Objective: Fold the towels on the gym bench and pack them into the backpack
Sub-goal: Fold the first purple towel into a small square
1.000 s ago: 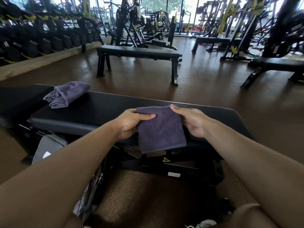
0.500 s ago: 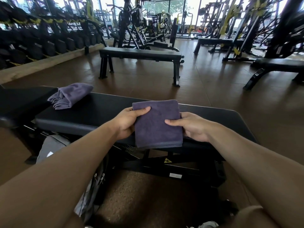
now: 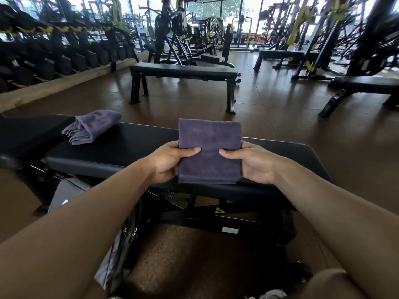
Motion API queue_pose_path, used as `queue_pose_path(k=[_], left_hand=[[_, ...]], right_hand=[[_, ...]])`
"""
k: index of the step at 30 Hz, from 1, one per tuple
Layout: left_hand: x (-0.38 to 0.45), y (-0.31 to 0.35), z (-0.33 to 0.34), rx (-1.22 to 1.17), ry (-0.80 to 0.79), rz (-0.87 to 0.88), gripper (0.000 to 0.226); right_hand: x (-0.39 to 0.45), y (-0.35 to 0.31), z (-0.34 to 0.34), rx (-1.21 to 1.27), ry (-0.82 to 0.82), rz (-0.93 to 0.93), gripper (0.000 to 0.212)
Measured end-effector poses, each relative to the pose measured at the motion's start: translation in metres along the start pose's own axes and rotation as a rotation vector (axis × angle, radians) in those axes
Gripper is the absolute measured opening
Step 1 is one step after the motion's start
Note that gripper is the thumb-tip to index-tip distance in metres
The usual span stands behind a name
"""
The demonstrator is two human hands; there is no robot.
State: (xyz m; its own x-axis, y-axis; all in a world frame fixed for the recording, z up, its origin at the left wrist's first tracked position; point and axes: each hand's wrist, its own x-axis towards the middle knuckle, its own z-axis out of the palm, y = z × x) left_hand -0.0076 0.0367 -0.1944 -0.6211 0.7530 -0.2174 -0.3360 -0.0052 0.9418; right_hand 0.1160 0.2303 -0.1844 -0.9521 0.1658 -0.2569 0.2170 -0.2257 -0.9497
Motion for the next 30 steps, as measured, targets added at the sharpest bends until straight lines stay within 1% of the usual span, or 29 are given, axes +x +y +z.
queue_pose_path(k=[3, 5, 7, 10, 12, 13, 16, 18, 19, 21, 22, 26, 28, 30], left_hand=[[0.001, 0.0, -0.004, -0.008, -0.008, -0.008, 0.033], [0.0, 0.002, -0.004, -0.043, 0.001, -0.005, 0.024], [-0.004, 0.006, -0.004, -0.089, 0.02, 0.021, 0.019], [-0.012, 0.014, -0.003, -0.126, -0.037, 0.042, 0.025], [-0.014, 0.019, -0.005, -0.193, -0.074, 0.039, 0.041], [-0.014, 0.022, -0.005, -0.217, -0.079, 0.029, 0.046], [-0.019, 0.03, -0.001, -0.227, -0.103, -0.009, 0.039], [-0.02, 0.029, 0.0, -0.155, -0.06, 0.03, 0.037], [-0.019, 0.027, -0.002, -0.096, -0.011, 0.072, 0.039], [-0.016, 0.023, -0.01, 0.036, 0.096, 0.182, 0.049], [-0.017, 0.021, -0.014, 0.073, 0.135, 0.221, 0.05], [-0.025, 0.015, -0.027, 0.106, 0.229, 0.273, 0.032], [-0.028, 0.013, -0.033, 0.117, 0.284, 0.335, 0.033], [-0.033, 0.012, -0.039, 0.142, 0.296, 0.378, 0.038]], right_hand=[[0.0, 0.0, 0.002, -0.049, 0.07, -0.005, 0.037], [0.0, -0.002, 0.005, -0.057, 0.118, -0.044, 0.028], [-0.001, -0.005, 0.009, 0.007, 0.139, -0.069, 0.027], [-0.005, -0.011, 0.015, 0.129, 0.123, -0.046, 0.035], [-0.006, -0.014, 0.018, 0.183, 0.133, -0.035, 0.035], [-0.006, -0.015, 0.019, 0.222, 0.152, -0.037, 0.034], [-0.004, -0.017, 0.024, 0.329, 0.241, -0.043, 0.027], [0.0, -0.016, 0.028, 0.324, 0.31, -0.023, 0.024], [0.001, -0.016, 0.031, 0.322, 0.321, -0.009, 0.027], [0.007, -0.015, 0.033, 0.331, 0.285, 0.033, 0.035], [0.01, -0.015, 0.035, 0.325, 0.249, 0.054, 0.037], [0.015, -0.016, 0.044, 0.21, 0.069, 0.122, 0.061], [0.016, -0.014, 0.052, 0.132, 0.013, 0.13, 0.055], [0.018, -0.012, 0.056, 0.134, 0.036, 0.135, 0.044]])
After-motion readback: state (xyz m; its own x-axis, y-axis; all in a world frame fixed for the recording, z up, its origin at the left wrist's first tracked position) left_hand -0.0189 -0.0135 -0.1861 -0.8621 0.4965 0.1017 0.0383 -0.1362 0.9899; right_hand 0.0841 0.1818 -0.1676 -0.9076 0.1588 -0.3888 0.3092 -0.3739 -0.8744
